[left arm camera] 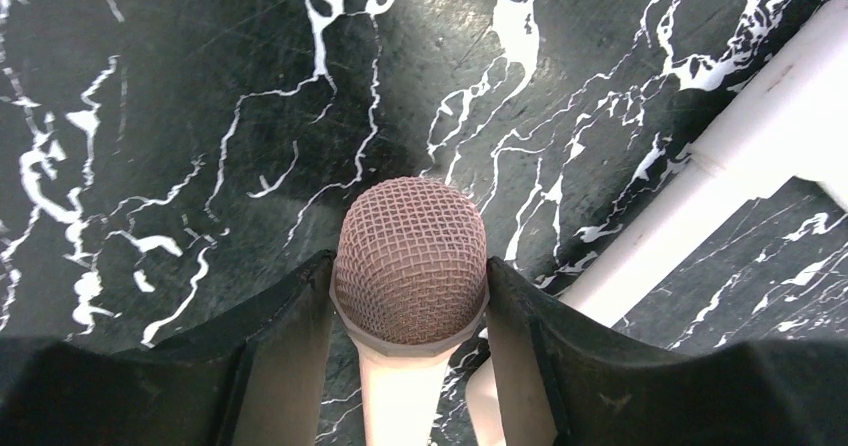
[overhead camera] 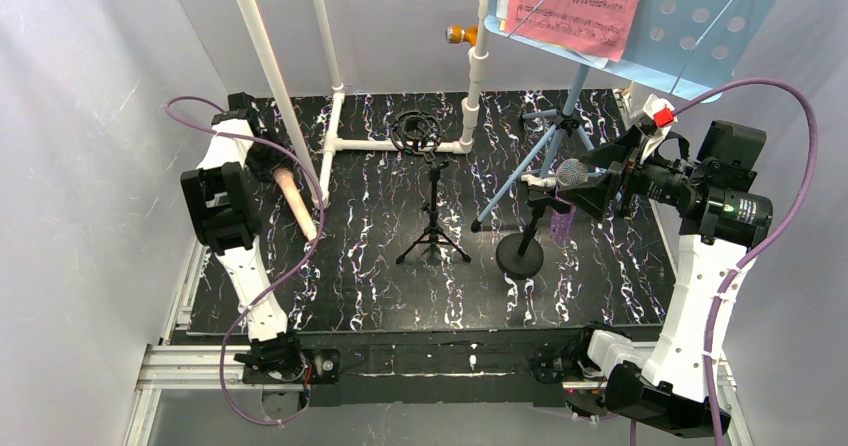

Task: Pack up the instrument practice props
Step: Place the microphone at the center of the board, then adjust the microphone stand at the center of the board.

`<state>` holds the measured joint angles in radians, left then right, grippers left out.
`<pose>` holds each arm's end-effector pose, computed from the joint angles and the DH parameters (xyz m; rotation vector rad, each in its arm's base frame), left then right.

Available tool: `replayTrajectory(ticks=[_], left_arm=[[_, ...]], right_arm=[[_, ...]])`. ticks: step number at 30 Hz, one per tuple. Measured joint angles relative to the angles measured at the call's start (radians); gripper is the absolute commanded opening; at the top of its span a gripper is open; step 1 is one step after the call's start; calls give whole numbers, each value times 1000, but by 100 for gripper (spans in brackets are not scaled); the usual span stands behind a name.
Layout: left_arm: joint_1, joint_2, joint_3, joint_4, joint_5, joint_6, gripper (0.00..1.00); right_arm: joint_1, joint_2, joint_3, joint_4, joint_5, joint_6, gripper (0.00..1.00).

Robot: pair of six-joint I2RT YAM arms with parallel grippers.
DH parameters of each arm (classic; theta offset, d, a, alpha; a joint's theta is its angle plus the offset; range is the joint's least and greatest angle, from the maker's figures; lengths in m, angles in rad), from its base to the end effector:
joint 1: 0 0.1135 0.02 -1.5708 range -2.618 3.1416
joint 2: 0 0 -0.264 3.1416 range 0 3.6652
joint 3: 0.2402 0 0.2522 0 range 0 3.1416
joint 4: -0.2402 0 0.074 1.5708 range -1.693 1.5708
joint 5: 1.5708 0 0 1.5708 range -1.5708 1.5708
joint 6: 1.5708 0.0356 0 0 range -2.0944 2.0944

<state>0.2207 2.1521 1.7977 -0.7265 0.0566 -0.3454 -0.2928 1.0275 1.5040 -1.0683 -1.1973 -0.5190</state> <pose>0.4562 0.1003 0.2087 -0.7231 2.5534 -0.1163 0.1492 -0.0104 0.4566 -0.8168 1.6417 0.7176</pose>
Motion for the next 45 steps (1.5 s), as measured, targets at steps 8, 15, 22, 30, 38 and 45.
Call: replayTrajectory(ticks=[8, 15, 22, 30, 38, 45], left_arm=[[0, 35, 32, -12, 58, -28, 66], [2, 34, 36, -14, 86, -34, 74], [26, -40, -67, 28, 119, -33, 81], [74, -345, -362, 164, 178, -69, 98], [197, -733, -813, 404, 366, -254, 98], [224, -1012, -1012, 452, 537, -279, 98]], right_arm=[[0, 0, 3, -13, 5, -24, 100], [0, 0, 3, -18, 6, -35, 100], [0, -10, 3, -26, 10, -35, 100], [1, -25, 3, -34, 24, -35, 100], [6, -38, 3, -39, 38, -35, 100], [7, -39, 4, -40, 43, -35, 100]])
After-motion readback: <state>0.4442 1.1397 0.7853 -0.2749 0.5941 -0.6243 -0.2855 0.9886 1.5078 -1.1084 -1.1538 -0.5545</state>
